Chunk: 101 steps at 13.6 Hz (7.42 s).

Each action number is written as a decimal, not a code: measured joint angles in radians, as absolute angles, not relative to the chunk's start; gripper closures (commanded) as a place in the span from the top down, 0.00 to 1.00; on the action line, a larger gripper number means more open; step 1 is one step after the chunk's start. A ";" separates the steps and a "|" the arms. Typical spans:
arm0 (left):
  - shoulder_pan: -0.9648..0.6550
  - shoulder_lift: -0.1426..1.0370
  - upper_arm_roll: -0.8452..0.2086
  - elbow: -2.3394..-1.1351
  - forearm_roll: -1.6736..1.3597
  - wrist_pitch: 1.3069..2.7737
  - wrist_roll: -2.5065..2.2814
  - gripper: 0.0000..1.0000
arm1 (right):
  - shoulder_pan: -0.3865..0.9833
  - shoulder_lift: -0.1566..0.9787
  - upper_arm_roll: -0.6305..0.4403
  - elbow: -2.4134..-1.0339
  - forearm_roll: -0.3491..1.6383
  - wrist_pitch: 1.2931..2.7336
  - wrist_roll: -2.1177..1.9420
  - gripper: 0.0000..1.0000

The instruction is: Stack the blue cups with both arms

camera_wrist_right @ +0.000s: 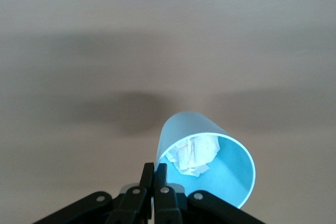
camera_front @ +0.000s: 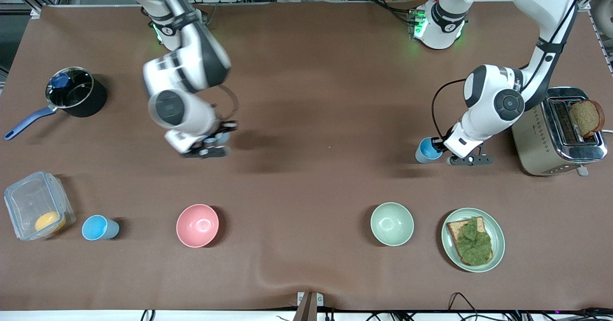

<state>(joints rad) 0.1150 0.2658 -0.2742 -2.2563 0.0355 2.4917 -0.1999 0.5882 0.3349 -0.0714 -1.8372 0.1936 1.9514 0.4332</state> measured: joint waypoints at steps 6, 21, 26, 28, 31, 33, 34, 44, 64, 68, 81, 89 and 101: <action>0.115 0.164 -0.275 -2.235 0.036 2.466 -0.200 0.00 | 0.733 0.531 -0.072 -1.659 0.259 2.078 0.590 0.00; 0.109 0.044 -0.304 -1.946 0.036 2.054 -0.201 0.00 | 0.806 0.645 -0.081 -1.523 0.261 2.124 0.631 1.00; 0.107 0.045 -0.332 -1.853 0.036 1.952 -0.236 0.00 | 0.716 0.584 -0.108 -1.458 0.257 1.928 0.621 1.00; 0.106 0.046 -0.373 -1.845 0.036 1.946 -0.312 0.00 | 0.663 0.546 -0.112 -1.455 0.222 1.848 0.586 1.00; 0.103 0.058 -0.463 -1.843 0.036 1.944 -0.452 0.00 | 0.578 0.506 -0.118 -1.478 0.150 1.774 0.461 1.00; 0.099 0.073 -0.536 -1.843 0.036 1.943 -0.569 0.00 | 0.497 0.470 -0.122 -1.519 0.141 1.750 0.329 1.00; 0.092 0.084 -0.569 -1.842 0.035 1.943 -0.635 0.00 | 0.453 0.447 -0.123 -1.542 0.140 1.730 0.275 1.00; -0.291 0.395 -0.618 -1.614 0.128 1.963 -1.318 0.00 | 0.151 0.173 -0.126 -1.636 0.042 1.502 0.067 1.00; -0.533 0.686 -0.468 -1.468 0.262 2.167 -1.481 0.00 | 0.087 0.204 -0.108 -1.408 -0.043 1.389 0.044 1.00; -0.535 0.691 -0.449 -1.467 0.270 2.184 -1.481 1.00 | 0.066 0.197 -0.097 -1.414 -0.042 1.418 0.015 1.00; -0.271 0.357 -0.395 -1.418 0.335 2.018 -1.296 1.00 | -0.283 0.184 0.254 -1.425 -0.057 1.441 0.010 1.00; -0.052 0.240 -0.397 -1.419 0.220 1.871 -0.838 1.00 | -0.311 0.178 0.255 -1.413 -0.055 1.448 0.014 1.00; 0.030 0.047 -0.174 -1.528 0.036 1.664 -0.153 1.00 | -0.311 0.153 0.255 -1.444 -0.055 1.464 0.014 1.00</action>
<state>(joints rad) 0.0297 0.0471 -0.1742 -1.5276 0.0363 1.6645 -0.1534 -0.3115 0.1531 0.2549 -1.4442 -0.0548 1.4638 0.0144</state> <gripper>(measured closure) 0.000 0.000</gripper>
